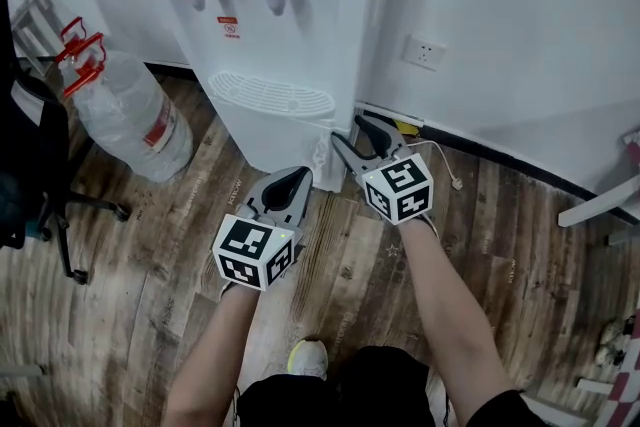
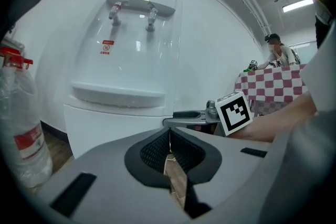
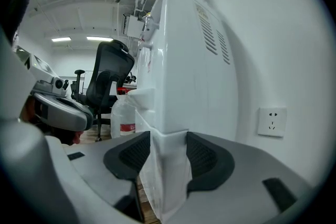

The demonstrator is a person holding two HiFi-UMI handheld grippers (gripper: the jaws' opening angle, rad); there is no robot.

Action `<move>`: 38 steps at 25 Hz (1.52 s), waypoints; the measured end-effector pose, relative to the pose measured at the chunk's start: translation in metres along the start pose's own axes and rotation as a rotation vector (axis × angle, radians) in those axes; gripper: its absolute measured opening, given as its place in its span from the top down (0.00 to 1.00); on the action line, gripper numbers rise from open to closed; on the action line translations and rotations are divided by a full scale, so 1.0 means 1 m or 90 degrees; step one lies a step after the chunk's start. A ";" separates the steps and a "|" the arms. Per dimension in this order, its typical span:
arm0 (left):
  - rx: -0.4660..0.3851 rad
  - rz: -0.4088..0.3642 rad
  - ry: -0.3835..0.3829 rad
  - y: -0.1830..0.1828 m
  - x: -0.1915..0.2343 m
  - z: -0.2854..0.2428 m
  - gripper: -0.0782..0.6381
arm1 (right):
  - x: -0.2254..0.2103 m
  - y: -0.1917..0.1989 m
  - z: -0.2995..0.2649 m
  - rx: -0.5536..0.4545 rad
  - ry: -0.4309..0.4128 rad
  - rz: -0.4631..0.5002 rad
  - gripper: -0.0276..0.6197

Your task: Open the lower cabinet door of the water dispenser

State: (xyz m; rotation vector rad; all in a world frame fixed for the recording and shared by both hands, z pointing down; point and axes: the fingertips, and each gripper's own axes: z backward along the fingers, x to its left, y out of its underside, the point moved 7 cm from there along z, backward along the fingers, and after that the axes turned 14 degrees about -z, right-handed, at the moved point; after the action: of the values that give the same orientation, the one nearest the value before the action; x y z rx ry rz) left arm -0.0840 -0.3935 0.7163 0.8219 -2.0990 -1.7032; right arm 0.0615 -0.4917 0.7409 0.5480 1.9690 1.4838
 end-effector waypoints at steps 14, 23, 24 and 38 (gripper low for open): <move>-0.009 0.006 -0.038 0.003 0.000 0.012 0.87 | 0.022 0.007 0.010 0.008 0.001 0.012 0.67; -0.004 0.000 -0.060 0.001 -0.005 0.025 0.86 | 0.049 0.024 0.024 0.027 -0.030 0.023 0.67; -0.005 -0.002 -0.056 0.001 -0.008 0.026 0.85 | 0.052 0.027 0.025 0.030 -0.032 0.023 0.67; 0.012 -0.008 -0.117 0.005 -0.011 0.041 0.58 | 0.103 0.052 0.027 0.057 -0.087 0.043 0.67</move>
State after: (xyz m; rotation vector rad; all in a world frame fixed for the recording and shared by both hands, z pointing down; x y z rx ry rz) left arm -0.0998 -0.3537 0.7119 0.7094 -2.2363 -1.8311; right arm 0.0030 -0.3908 0.7633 0.7410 1.9332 1.3652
